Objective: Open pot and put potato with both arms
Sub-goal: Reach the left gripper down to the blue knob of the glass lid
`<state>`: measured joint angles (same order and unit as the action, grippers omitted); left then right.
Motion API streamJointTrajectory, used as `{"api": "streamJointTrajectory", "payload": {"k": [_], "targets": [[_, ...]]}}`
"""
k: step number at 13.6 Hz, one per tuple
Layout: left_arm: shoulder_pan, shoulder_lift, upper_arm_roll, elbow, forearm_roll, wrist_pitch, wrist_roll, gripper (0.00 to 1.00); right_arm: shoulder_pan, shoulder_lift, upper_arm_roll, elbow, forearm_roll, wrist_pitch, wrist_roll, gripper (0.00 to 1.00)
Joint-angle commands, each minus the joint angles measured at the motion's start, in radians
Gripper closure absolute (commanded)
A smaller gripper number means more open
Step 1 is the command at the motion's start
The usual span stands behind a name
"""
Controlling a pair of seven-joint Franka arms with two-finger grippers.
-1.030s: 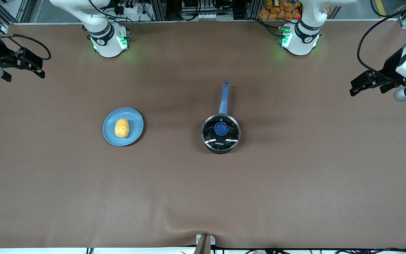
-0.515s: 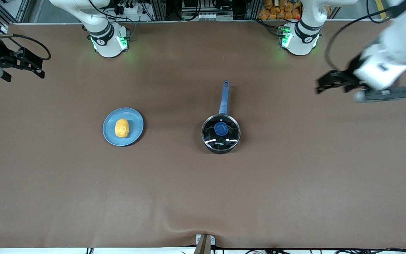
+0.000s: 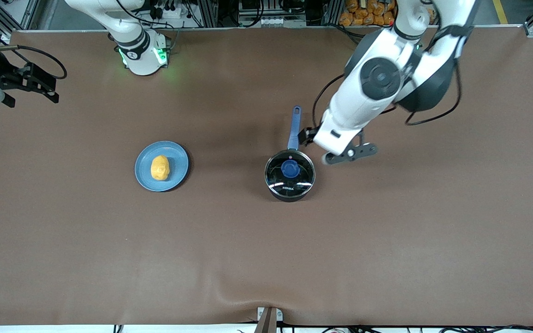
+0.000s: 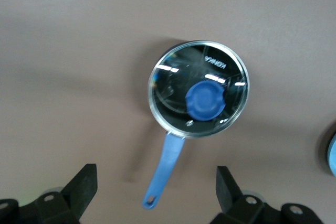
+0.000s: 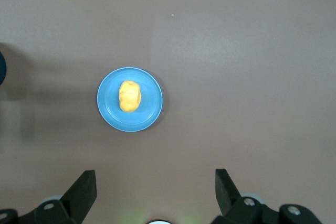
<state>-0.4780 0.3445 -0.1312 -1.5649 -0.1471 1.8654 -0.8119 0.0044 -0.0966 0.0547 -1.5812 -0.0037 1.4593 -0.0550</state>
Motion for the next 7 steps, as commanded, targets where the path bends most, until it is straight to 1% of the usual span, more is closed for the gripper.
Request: {"api": "streamJointTrajectory", "payload": {"k": [1,3,7], "targets": [[-0.030,0.059,0.015,0.042,0.006,0.049,-0.039,0.00,-0.014,-0.005,0.008,0.000,0.001,-0.008,-0.003,0.00],[-0.036,0.077,0.012,0.042,0.035,0.090,-0.076,0.00,-0.014,-0.005,0.008,0.000,0.001,-0.010,-0.003,0.00],[-0.071,0.160,0.019,0.075,0.053,0.173,-0.141,0.00,-0.014,-0.005,0.008,0.000,0.002,-0.008,-0.003,0.00]]}}
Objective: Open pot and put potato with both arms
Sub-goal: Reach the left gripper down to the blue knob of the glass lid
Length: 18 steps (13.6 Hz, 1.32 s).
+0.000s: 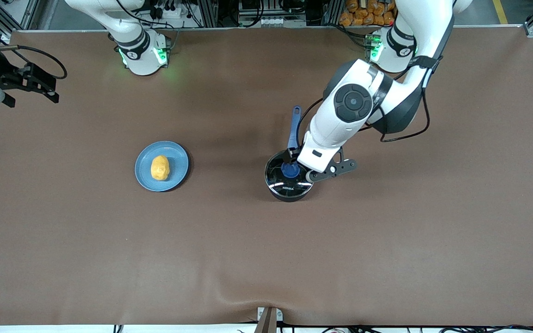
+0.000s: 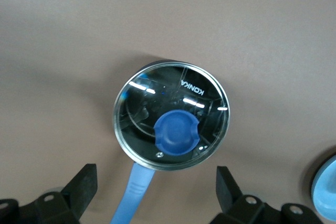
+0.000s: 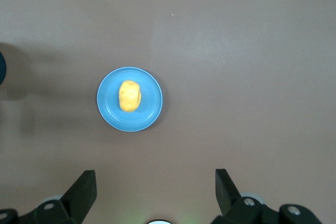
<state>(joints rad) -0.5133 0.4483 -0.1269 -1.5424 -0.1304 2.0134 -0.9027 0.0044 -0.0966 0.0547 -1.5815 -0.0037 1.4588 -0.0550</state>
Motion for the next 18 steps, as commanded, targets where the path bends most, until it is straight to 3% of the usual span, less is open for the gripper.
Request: {"api": "streamJointTrajectory", "payload": {"k": [1,9,18], "targets": [[-0.042,0.075,0.015,0.056,0.057,0.037,-0.071,0.00,-0.014,-0.005,0.008,0.000,0.002,-0.008,-0.003,0.00],[-0.086,0.204,0.021,0.090,0.140,0.134,-0.194,0.00,-0.015,-0.003,0.007,0.000,0.002,-0.008,-0.003,0.00],[-0.093,0.236,0.020,0.090,0.173,0.148,-0.212,0.00,-0.015,-0.003,0.007,0.000,0.002,-0.009,-0.003,0.00]]}}
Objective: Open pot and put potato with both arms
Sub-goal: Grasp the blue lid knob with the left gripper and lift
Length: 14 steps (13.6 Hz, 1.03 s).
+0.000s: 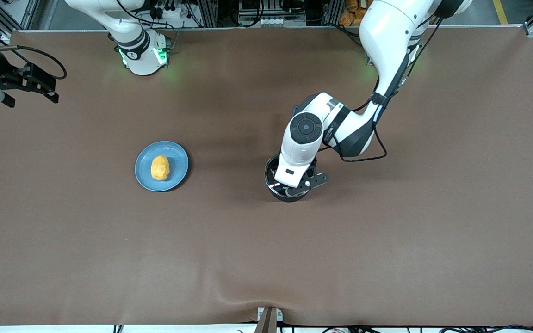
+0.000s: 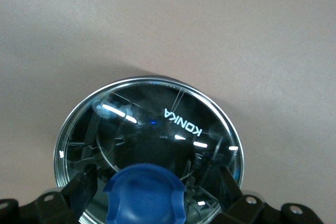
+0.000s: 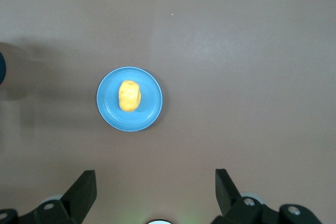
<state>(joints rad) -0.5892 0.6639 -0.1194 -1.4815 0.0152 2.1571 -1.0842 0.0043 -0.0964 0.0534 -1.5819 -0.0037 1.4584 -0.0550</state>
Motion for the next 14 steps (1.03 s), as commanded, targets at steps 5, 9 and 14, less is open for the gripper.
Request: {"api": "streamJointTrajectory", "payload": {"k": [5,9,14], "targets": [[-0.015,0.019,0.012,0.029,0.028,0.004,-0.077,0.82,-0.017,-0.003,0.008,0.000,0.002,-0.007,-0.003,0.00],[-0.004,-0.032,0.012,0.029,0.026,-0.009,-0.086,0.92,-0.017,-0.003,0.008,0.000,0.002,-0.009,-0.003,0.00],[0.023,-0.145,0.014,0.023,0.032,-0.111,-0.074,0.91,-0.015,-0.002,0.008,0.000,0.002,-0.007,-0.002,0.00]]}}
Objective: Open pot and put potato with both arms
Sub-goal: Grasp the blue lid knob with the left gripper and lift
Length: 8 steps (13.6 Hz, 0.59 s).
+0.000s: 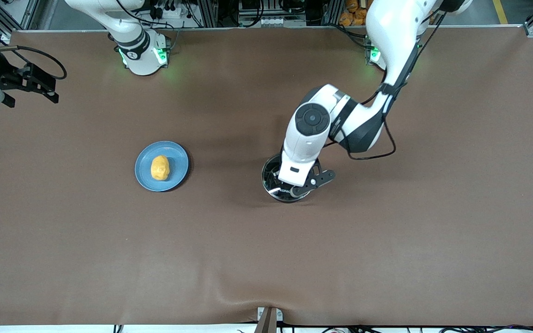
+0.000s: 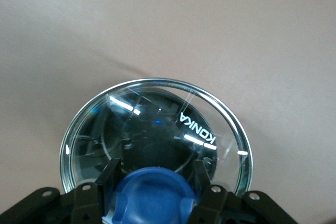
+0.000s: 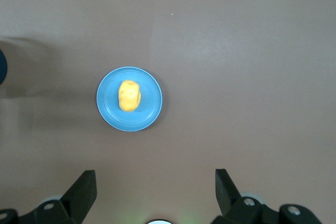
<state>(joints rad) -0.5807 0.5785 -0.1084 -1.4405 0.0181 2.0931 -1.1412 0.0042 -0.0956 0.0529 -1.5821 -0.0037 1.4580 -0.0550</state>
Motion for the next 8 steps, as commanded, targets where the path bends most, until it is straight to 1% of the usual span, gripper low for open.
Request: {"api": "streamJointTrajectory", "payload": {"k": [1,2,3,6,8], "targets": [[0.025,-0.080,0.001,-0.029,0.031,-0.074,0.004,0.91,-0.015,-0.001,0.008,0.001,0.002,-0.005,-0.002,0.00],[0.035,-0.098,0.003,-0.040,0.029,-0.097,0.049,0.91,-0.013,0.005,0.008,0.002,0.002,-0.002,-0.002,0.00],[0.074,-0.124,0.000,-0.058,0.029,-0.102,0.095,0.91,-0.012,0.008,0.008,0.002,0.002,0.001,-0.002,0.00],[0.200,-0.258,-0.013,-0.208,0.011,-0.100,0.285,0.91,-0.010,0.022,0.008,0.013,0.002,0.005,-0.002,0.00],[0.283,-0.311,-0.014,-0.314,-0.012,-0.081,0.429,0.91,-0.003,0.022,0.010,0.020,0.002,0.005,-0.002,0.00]]}}
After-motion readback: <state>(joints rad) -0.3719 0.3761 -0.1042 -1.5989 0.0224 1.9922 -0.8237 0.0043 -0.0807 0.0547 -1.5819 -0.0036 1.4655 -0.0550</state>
